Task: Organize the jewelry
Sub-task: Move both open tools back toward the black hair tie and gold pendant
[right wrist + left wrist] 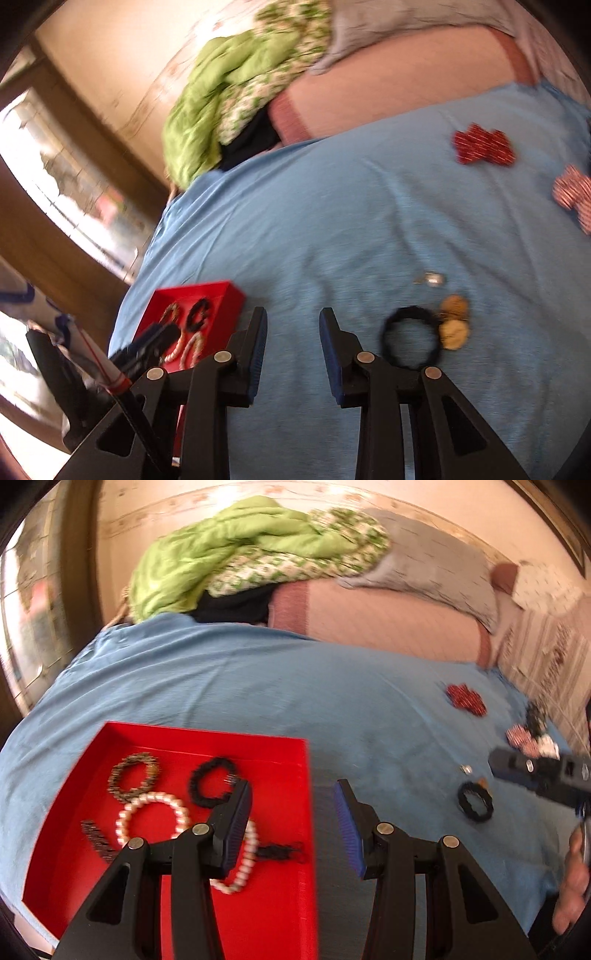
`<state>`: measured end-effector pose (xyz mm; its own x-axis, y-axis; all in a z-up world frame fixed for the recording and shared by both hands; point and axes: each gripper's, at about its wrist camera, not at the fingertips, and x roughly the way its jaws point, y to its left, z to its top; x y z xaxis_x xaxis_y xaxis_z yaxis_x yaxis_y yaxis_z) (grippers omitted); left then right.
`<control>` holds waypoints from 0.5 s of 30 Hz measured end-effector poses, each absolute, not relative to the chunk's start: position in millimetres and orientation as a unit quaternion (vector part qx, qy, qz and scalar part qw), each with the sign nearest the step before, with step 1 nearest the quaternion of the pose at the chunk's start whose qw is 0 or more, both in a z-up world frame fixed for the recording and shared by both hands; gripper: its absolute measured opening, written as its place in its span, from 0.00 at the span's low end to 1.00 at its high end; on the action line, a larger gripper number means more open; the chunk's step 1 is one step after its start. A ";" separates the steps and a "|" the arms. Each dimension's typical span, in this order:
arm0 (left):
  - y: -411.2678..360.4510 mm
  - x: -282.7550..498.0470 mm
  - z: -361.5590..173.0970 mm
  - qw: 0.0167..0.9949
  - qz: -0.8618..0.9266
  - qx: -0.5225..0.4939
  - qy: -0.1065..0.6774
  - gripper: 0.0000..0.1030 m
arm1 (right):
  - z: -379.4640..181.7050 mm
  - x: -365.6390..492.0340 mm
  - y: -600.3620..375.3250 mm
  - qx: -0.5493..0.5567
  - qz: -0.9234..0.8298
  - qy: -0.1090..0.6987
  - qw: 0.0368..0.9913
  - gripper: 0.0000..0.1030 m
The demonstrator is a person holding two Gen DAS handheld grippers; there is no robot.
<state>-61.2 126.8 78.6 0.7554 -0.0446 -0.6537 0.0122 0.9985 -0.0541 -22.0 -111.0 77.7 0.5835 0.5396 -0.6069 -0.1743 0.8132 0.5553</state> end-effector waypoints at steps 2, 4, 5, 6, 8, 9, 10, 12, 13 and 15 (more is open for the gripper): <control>118.2 -63.1 75.6 0.935 -0.024 -0.010 0.353 0.43 | 75.7 -21.1 -122.5 0.235 0.194 0.407 0.861 0.31; 107.6 -64.7 72.3 0.933 -0.038 0.001 0.359 0.43 | 73.7 -21.1 -132.9 0.242 0.184 0.408 0.861 0.31; 103.2 -64.8 71.1 0.932 -0.043 0.007 0.361 0.43 | 72.9 -21.7 -137.1 0.243 0.182 0.408 0.861 0.31; 97.9 -65.8 70.3 0.931 -0.048 0.014 0.361 0.43 | 72.5 -22.2 -141.6 0.243 0.178 0.408 0.862 0.31; 88.5 -66.3 68.3 0.929 -0.060 0.021 0.364 0.44 | 71.4 -24.4 -151.9 0.243 0.169 0.407 0.864 0.31; 84.6 -66.2 66.8 0.927 -0.066 0.023 0.368 0.44 | 70.5 -25.4 -158.0 0.245 0.165 0.406 0.865 0.31; 80.7 -66.1 65.2 0.926 -0.070 0.025 0.371 0.44 | 69.7 -26.3 -165.5 0.247 0.159 0.405 0.866 0.31; 73.9 -65.5 61.8 0.922 -0.077 0.028 0.379 0.44 | 66.6 -26.5 -177.1 0.253 0.149 0.405 0.866 0.31; 70.1 -65.1 59.8 0.919 -0.084 0.028 0.383 0.44 | 64.9 -26.0 -182.3 0.257 0.144 0.406 0.865 0.31; 63.6 -63.8 56.0 0.914 -0.096 0.023 0.394 0.44 | 61.0 -26.8 -196.8 0.265 0.133 0.407 0.864 0.31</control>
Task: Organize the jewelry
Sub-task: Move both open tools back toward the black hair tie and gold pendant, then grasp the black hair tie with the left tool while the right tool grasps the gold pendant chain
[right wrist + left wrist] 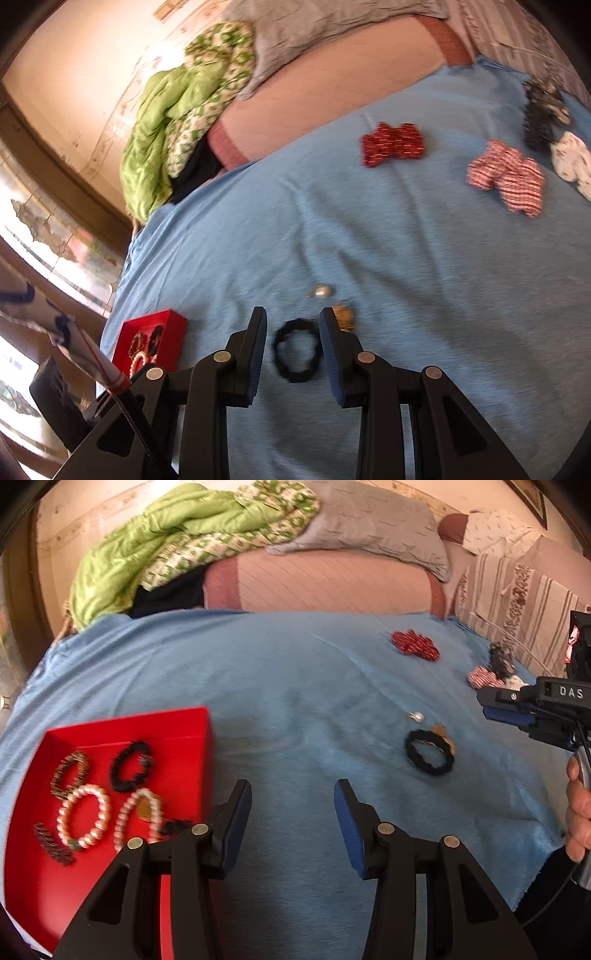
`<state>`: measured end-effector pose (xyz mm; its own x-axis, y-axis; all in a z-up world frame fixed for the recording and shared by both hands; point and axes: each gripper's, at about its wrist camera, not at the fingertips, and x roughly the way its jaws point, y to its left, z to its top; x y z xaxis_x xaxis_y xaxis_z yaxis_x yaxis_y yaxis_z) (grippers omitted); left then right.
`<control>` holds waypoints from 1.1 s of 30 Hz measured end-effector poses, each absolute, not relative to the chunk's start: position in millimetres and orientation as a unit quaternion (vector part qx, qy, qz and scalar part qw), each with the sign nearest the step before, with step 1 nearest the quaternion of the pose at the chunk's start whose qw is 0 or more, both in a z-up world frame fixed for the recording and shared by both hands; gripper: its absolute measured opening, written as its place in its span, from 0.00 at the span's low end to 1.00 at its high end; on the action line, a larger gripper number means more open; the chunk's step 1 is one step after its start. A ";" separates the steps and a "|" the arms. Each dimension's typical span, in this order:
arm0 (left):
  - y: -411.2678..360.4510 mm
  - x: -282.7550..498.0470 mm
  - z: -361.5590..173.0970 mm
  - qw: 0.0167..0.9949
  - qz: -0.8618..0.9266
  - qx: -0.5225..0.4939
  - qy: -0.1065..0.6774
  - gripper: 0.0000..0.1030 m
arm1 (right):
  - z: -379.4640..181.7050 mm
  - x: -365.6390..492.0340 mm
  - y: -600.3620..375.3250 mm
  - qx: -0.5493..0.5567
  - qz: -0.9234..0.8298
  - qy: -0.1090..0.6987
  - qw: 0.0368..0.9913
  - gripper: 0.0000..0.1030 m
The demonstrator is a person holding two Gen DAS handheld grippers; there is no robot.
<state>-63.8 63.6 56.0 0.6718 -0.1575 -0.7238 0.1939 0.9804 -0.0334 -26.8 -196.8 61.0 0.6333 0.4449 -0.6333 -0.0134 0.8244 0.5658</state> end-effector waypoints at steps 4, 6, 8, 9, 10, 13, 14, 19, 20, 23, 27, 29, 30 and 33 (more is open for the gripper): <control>53.0 -62.6 49.1 0.903 -0.113 0.014 0.414 0.44 | 57.3 -27.4 -218.2 0.271 0.124 0.409 0.863 0.31; 47.0 -61.5 47.0 0.898 -0.125 0.001 0.423 0.44 | 53.9 -27.6 -226.8 0.274 0.117 0.414 0.860 0.31; 41.3 -57.8 46.0 0.892 -0.134 -0.019 0.431 0.44 | 50.4 -26.6 -232.0 0.280 0.116 0.421 0.855 0.31; 37.8 -54.0 44.8 0.888 -0.138 -0.028 0.439 0.44 | 49.2 -25.7 -233.5 0.283 0.117 0.423 0.853 0.31; 35.4 -51.0 43.9 0.885 -0.140 -0.035 0.442 0.44 | 48.4 -25.8 -235.0 0.285 0.119 0.425 0.851 0.31; 18.6 -40.7 40.8 0.874 -0.154 -0.052 0.457 0.44 | 49.1 -25.9 -235.9 0.286 0.124 0.423 0.851 0.31; 10.5 -36.9 39.3 0.870 -0.159 -0.051 0.464 0.44 | 49.8 -25.4 -236.2 0.287 0.126 0.422 0.851 0.31; -27.8 -17.5 35.5 0.868 -0.157 -0.030 0.471 0.44 | 48.6 -23.5 -240.4 0.295 0.126 0.422 0.848 0.31; -33.5 -12.7 33.7 0.868 -0.153 -0.022 0.472 0.44 | 47.9 -23.1 -241.4 0.298 0.127 0.423 0.846 0.31; -48.8 1.7 23.4 0.864 -0.132 0.022 0.486 0.44 | 48.3 -22.2 -242.0 0.297 0.128 0.424 0.846 0.31; -54.5 6.0 19.3 0.873 -0.126 0.063 0.467 0.20 | 47.1 -20.7 -241.6 0.297 0.130 0.426 0.844 0.31; -43.8 5.8 20.8 0.876 -0.125 0.061 0.462 0.08 | 45.6 -20.0 -239.4 0.295 0.133 0.430 0.843 0.31; -38.4 6.0 21.7 0.876 -0.126 0.059 0.462 0.08 | 45.1 -19.7 -237.5 0.293 0.135 0.433 0.842 0.31; -17.0 -0.4 28.3 0.877 -0.127 0.051 0.460 0.08 | 44.5 -20.0 -230.4 0.280 0.145 0.437 0.842 0.31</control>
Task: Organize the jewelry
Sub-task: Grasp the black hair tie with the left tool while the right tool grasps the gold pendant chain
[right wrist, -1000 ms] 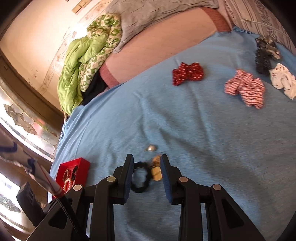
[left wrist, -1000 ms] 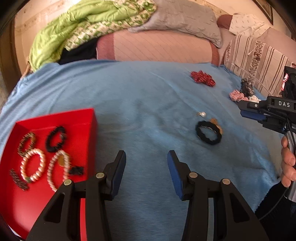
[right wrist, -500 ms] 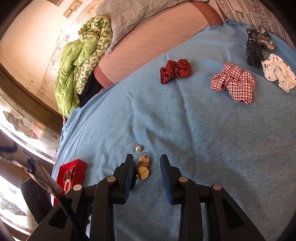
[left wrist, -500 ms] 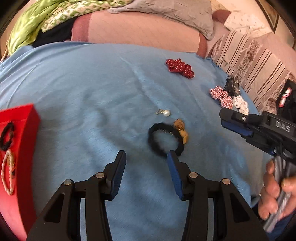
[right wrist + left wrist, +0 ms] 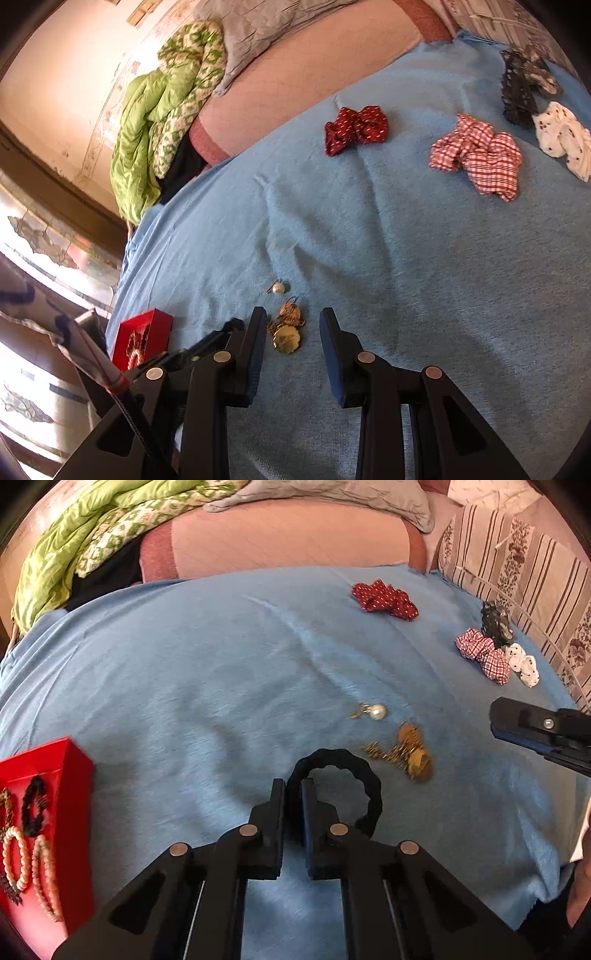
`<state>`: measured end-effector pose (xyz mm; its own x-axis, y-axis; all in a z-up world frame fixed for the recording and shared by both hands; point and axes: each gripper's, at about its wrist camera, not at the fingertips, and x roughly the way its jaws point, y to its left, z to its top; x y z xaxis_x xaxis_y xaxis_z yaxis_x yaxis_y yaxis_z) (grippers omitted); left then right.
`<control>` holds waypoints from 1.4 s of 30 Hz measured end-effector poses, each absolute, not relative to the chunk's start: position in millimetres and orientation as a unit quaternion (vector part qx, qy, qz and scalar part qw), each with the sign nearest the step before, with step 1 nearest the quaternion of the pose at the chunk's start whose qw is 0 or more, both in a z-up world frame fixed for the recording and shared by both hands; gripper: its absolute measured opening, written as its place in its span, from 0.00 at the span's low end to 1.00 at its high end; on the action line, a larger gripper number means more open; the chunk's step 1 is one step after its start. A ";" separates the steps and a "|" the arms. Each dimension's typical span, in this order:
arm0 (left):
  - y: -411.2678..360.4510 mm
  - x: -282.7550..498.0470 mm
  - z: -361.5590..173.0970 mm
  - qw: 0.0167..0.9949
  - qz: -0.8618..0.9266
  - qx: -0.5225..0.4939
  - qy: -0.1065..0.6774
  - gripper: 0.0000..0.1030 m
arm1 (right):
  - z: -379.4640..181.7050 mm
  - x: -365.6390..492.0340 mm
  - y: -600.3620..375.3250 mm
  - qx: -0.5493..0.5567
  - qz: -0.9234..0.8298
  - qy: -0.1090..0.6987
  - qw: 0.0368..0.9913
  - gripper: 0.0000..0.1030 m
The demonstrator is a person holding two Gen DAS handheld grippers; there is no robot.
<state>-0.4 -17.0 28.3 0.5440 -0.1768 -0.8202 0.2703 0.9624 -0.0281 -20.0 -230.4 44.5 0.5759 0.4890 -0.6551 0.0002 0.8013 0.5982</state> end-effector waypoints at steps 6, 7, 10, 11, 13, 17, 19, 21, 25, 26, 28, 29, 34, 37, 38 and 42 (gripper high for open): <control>13.8 -27.7 54.2 0.899 -0.127 0.029 0.419 0.08 | 39.8 -17.6 -200.0 0.221 0.170 0.458 0.844 0.31; 16.0 -31.6 56.4 0.901 -0.126 0.029 0.413 0.08 | 38.8 -16.7 -192.0 0.206 0.175 0.461 0.845 0.31; 15.8 -38.1 59.6 0.906 -0.134 0.033 0.399 0.08 | 35.8 -14.5 -170.7 0.155 0.172 0.469 0.852 0.35; 15.9 -38.8 59.9 0.907 -0.137 0.032 0.397 0.08 | 33.6 -13.2 -164.5 0.137 0.167 0.470 0.856 0.35; 12.8 -37.1 59.4 0.907 -0.140 0.031 0.397 0.08 | 28.6 -10.3 -156.6 0.116 0.166 0.478 0.855 0.35; 14.8 -32.5 55.5 0.905 -0.142 0.020 0.401 0.08 | 20.6 -2.2 -143.2 0.071 0.147 0.477 0.864 0.35; 16.6 -31.6 54.3 0.904 -0.142 0.017 0.403 0.08 | 18.2 2.5 -138.1 0.034 0.124 0.476 0.870 0.33; 18.2 -30.8 54.7 0.904 -0.142 0.013 0.402 0.08 | 15.7 4.8 -137.8 0.027 0.118 0.480 0.869 0.20; 23.4 -30.9 57.3 0.907 -0.139 0.002 0.397 0.08 | 18.9 -1.3 -138.3 0.009 0.120 0.481 0.868 0.08; 24.2 -31.1 58.6 0.908 -0.138 -0.001 0.395 0.08 | 21.1 -4.4 -140.2 0.016 0.125 0.481 0.868 0.07; 24.5 -32.9 60.9 0.910 -0.138 -0.005 0.391 0.08 | 28.1 -11.1 -145.7 0.044 0.137 0.476 0.867 0.07; 24.7 -33.7 62.1 0.911 -0.137 -0.005 0.389 0.08 | 32.5 -15.7 -149.7 0.058 0.141 0.471 0.869 0.07; 23.5 -43.0 73.5 0.916 -0.137 -0.007 0.376 0.08 | 73.7 -37.8 -162.1 0.130 0.168 0.392 0.895 0.07; 26.6 -54.2 82.7 0.921 -0.137 -0.006 0.364 0.08 | 99.1 -55.8 -162.0 0.154 0.184 0.333 0.912 0.07; 27.9 -57.6 84.7 0.923 -0.136 -0.003 0.361 0.08 | 105.5 -61.8 -161.5 0.159 0.188 0.317 0.916 0.07; 36.8 -73.5 88.3 0.927 -0.127 0.007 0.352 0.08 | 117.6 -76.3 -157.4 0.176 0.205 0.284 0.920 0.07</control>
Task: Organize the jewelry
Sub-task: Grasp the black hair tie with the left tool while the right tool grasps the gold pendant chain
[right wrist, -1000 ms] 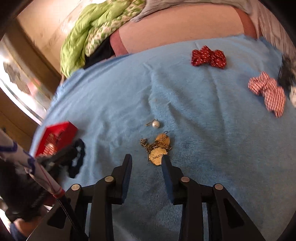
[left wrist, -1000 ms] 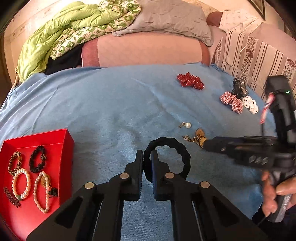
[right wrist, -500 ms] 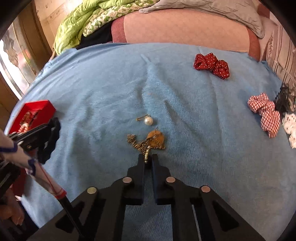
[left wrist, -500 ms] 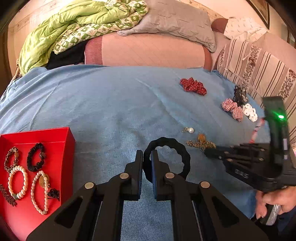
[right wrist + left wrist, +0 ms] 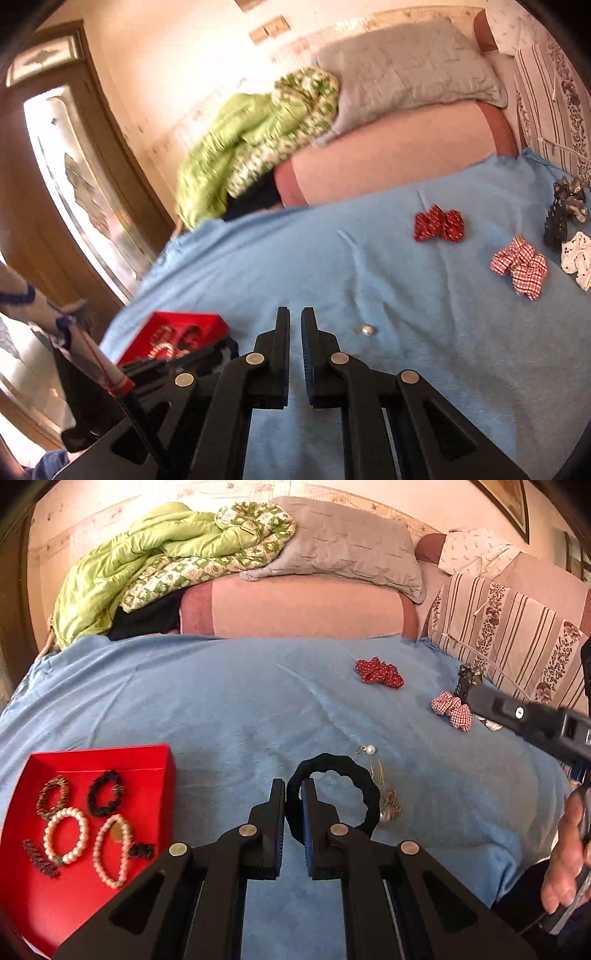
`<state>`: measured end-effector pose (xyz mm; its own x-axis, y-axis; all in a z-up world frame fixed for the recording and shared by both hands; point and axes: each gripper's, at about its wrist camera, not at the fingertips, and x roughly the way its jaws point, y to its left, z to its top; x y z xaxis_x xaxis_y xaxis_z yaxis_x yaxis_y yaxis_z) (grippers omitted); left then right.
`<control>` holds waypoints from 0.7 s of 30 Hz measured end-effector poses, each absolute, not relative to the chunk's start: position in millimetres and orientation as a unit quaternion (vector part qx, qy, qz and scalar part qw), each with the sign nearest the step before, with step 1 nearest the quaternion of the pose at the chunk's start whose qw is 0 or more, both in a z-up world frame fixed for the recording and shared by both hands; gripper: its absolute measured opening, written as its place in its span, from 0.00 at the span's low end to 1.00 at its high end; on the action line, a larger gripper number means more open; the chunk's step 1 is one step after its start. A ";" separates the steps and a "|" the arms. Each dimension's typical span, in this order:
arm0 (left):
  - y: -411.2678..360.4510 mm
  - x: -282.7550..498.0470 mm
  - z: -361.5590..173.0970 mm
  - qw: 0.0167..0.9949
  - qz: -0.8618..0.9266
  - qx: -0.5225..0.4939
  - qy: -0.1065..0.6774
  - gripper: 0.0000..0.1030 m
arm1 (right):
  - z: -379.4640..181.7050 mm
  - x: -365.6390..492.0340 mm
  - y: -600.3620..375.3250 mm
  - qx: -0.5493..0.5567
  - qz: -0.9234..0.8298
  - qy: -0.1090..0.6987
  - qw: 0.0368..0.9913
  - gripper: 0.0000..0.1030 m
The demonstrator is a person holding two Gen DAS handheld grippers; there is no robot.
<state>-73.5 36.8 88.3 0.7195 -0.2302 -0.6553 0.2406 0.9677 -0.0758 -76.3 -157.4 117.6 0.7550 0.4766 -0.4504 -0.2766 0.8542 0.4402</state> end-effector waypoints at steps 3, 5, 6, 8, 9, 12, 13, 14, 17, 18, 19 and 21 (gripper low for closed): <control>44.0 -77.0 85.7 0.926 -0.122 0.004 0.357 0.08 | 117.3 -79.8 -156.0 0.179 0.204 0.282 0.920 0.07; 48.2 -77.5 84.1 0.926 -0.119 0.002 0.358 0.08 | 116.3 -79.5 -156.5 0.181 0.201 0.284 0.920 0.07; 49.8 -77.5 83.5 0.926 -0.118 0.001 0.359 0.08 | 116.0 -79.3 -158.3 0.181 0.198 0.284 0.920 0.07; 51.2 -77.6 81.7 0.925 -0.118 -0.001 0.360 0.08 | 112.4 -74.1 -157.9 0.176 0.195 0.298 0.918 0.07; 51.2 -77.0 81.0 0.925 -0.118 0.000 0.361 0.08 | 105.5 -67.9 -156.1 0.175 0.200 0.320 0.910 0.08; 52.1 -73.8 77.6 0.922 -0.120 -0.003 0.368 0.08 | 86.4 -55.8 -151.1 0.170 0.193 0.371 0.892 0.10; 52.8 -72.8 77.2 0.921 -0.120 -0.005 0.369 0.08 | 81.3 -50.5 -150.5 0.165 0.184 0.385 0.889 0.12; 52.7 -72.1 77.0 0.921 -0.121 -0.005 0.370 0.08 | 76.4 -43.6 -151.9 0.168 0.174 0.397 0.885 0.19; 53.2 -69.5 74.7 0.919 -0.124 -0.006 0.375 0.08 | 67.8 -17.8 -158.8 0.179 0.147 0.412 0.881 0.35; 54.2 -68.2 73.8 0.918 -0.124 -0.008 0.376 0.08 | 65.8 -10.8 -158.9 0.179 0.144 0.416 0.880 0.35; 55.4 -66.6 73.1 0.917 -0.125 -0.010 0.379 0.08 | 63.5 -2.0 -157.8 0.175 0.142 0.420 0.879 0.35; 56.6 -64.1 72.1 0.917 -0.124 -0.011 0.380 0.08 | 57.4 18.2 -151.9 0.157 0.139 0.429 0.879 0.35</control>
<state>-64.1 56.6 72.1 0.6805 -0.2349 -0.6940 0.2179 0.9692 -0.1144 18.2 -151.9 57.4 0.5935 0.3787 -0.7102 -0.1099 0.9122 0.3947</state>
